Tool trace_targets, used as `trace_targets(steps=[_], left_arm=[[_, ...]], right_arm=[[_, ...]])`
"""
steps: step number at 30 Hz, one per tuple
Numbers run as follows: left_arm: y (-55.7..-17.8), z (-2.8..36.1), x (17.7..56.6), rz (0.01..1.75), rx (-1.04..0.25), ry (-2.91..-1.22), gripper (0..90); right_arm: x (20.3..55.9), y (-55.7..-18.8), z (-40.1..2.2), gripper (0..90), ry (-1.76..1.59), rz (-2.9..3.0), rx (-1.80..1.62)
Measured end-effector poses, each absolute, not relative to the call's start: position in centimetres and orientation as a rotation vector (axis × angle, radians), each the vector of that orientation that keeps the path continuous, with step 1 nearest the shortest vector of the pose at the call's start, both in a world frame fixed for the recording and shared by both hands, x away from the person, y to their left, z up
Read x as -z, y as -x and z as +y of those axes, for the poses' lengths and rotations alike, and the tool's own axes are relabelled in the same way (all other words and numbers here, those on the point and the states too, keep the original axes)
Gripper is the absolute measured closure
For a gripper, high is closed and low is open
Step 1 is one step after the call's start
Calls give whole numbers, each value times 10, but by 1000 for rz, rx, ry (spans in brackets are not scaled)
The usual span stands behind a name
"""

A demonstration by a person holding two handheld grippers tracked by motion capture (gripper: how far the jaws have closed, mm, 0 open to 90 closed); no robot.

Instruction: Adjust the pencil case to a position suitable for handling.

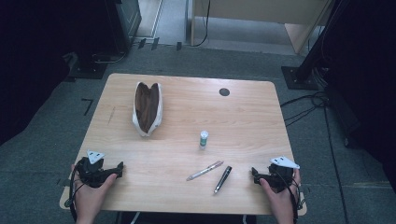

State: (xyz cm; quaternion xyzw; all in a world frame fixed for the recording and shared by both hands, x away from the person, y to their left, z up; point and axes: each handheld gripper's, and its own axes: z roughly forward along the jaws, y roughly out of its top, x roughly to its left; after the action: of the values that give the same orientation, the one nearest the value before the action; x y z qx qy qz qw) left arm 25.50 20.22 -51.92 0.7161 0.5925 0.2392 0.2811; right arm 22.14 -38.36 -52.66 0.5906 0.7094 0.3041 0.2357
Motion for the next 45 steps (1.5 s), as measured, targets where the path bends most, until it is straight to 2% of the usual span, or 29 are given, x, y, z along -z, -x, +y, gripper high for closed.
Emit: trace_targets(steps=[11,14,20,39,42,45], left_arm=[[-255,201,517,1638,-649,-1910,0],[-254,202,514,1656,-663,-1875,40],[-258,198,502,1626,-645,-1837,39],[-312,152,460,1471,-567,-1811,79],[-322,147,458,1464,-557,-1800,142],[-330,143,457,1459,-539,-1787,155]], right_arm=[[527,-221,-383,0,-1622,1945,-834],[527,-221,-384,0,-1622,1946,-833],[527,-221,-384,0,-1620,1946,-834],[527,-221,-384,0,-1620,1946,-834],[527,-221,-384,0,-1620,1946,-834],[527,-221,-384,0,-1621,1946,-834]])
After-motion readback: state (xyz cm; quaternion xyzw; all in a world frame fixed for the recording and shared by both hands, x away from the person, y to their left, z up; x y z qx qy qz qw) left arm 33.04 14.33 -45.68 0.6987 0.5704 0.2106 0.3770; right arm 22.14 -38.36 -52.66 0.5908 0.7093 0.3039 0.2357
